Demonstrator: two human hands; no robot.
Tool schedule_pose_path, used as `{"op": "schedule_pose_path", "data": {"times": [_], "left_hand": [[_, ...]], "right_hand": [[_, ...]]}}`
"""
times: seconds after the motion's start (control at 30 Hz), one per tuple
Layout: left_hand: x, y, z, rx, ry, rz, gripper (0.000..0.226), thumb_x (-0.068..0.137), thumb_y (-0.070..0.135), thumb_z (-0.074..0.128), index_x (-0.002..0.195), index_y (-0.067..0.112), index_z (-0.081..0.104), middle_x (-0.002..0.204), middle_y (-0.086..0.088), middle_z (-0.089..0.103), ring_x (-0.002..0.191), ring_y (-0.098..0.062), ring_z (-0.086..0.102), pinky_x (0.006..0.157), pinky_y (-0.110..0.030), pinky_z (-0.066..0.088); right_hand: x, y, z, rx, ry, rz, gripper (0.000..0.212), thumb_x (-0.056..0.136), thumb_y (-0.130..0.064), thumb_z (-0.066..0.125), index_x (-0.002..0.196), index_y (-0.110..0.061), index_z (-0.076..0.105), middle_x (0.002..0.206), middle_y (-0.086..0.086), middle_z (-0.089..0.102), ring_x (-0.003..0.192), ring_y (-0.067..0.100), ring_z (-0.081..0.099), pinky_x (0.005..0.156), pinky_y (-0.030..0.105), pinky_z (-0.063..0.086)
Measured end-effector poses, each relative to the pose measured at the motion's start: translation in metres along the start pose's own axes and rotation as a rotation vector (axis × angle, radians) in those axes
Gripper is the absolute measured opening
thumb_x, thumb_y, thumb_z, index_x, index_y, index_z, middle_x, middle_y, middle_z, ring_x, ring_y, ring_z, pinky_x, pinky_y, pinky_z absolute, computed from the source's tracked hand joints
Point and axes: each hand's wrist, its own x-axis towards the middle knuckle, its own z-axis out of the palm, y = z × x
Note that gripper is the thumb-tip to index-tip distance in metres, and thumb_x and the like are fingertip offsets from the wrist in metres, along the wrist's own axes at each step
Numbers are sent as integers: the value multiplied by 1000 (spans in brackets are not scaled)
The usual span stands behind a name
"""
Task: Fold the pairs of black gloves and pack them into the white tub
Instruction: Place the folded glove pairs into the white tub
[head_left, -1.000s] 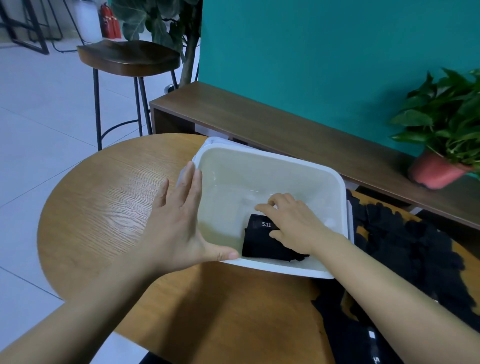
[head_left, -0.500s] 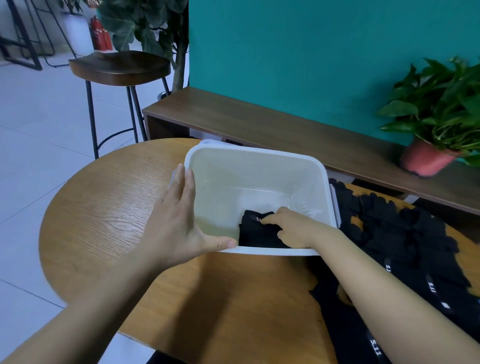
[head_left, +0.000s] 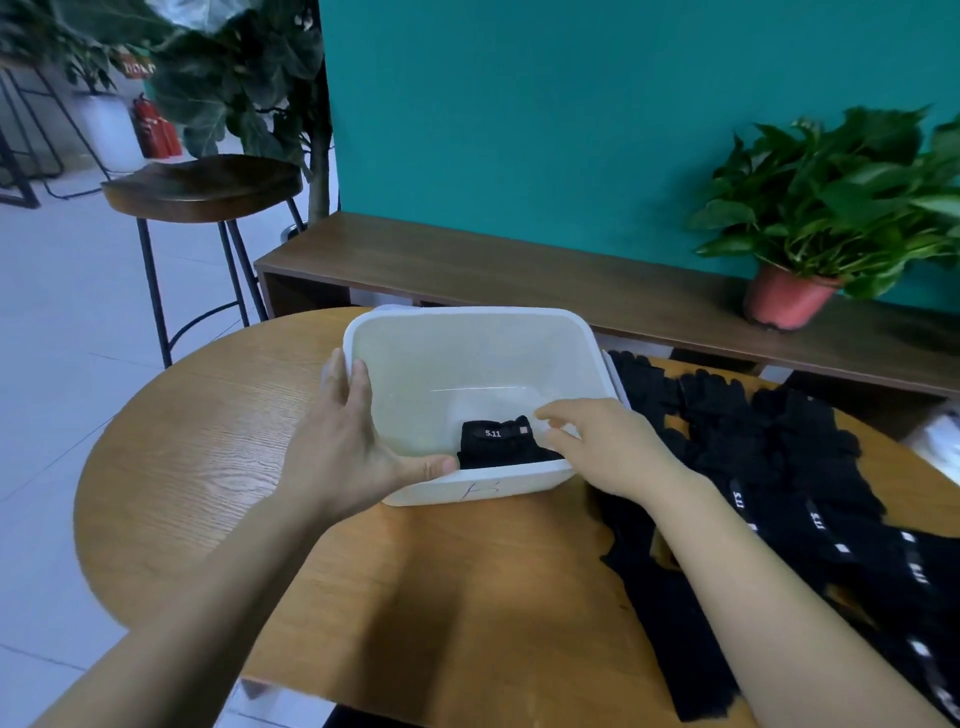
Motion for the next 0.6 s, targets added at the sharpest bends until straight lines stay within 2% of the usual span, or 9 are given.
{"op": "schedule_pose_path", "data": {"times": [0.1,0.17,0.2,0.27,0.37,0.43,0.5,0.6], "left_hand": [[-2,1,0,16,-2,-13,147,37,100,52,154,25,4,157,7,9,135,-20,36,84,-35,45],[-1,1,0,19,0,-9,146,37,99,54,153,26,5,157,6,11,135,-21,35,84,-36,44],[-1,2,0,28,-5,-15,146,37,98,55,153,25,5,157,5,11,135,-23,36,86,-38,45],[0,4,-1,47,-29,-42,148,39,97,60,154,20,5,158,3,10,135,-26,37,92,-42,46],[-1,9,-2,80,-58,-62,147,41,95,63,153,15,11,156,5,11,136,-27,35,90,-44,44],[-2,14,-2,89,-69,-70,142,44,91,66,152,14,14,155,6,13,134,-27,36,88,-43,43],[-3,17,-1,92,-87,-80,140,47,87,69,153,14,14,156,6,11,136,-27,35,94,-46,43],[-2,17,3,41,-99,-77,147,38,93,69,152,18,16,156,7,11,136,-27,35,101,-47,43]], "right_hand": [[-30,14,3,95,295,17,32,101,-25,49,131,-25,61,132,-9,60,125,12,51,98,27,38],[-53,25,14,133,472,56,29,99,-21,54,125,-22,66,124,-6,65,117,15,56,94,30,44],[-65,31,22,143,508,80,28,98,-21,57,124,-21,67,122,-4,66,115,17,57,94,35,48],[-87,42,44,120,487,128,31,96,-22,60,126,-20,65,125,-2,65,118,19,57,97,40,47],[-116,52,81,25,414,182,40,97,-28,59,136,-19,58,138,1,57,135,21,44,114,40,28],[-131,55,99,-36,334,261,49,101,-37,50,147,-22,44,152,3,42,146,20,26,120,41,13],[-142,56,111,-103,235,353,56,103,-45,37,154,-24,27,162,4,23,151,19,7,121,44,1],[-149,52,120,-130,168,436,61,104,-48,28,157,-23,11,165,9,4,152,21,-6,120,50,-5]]}}
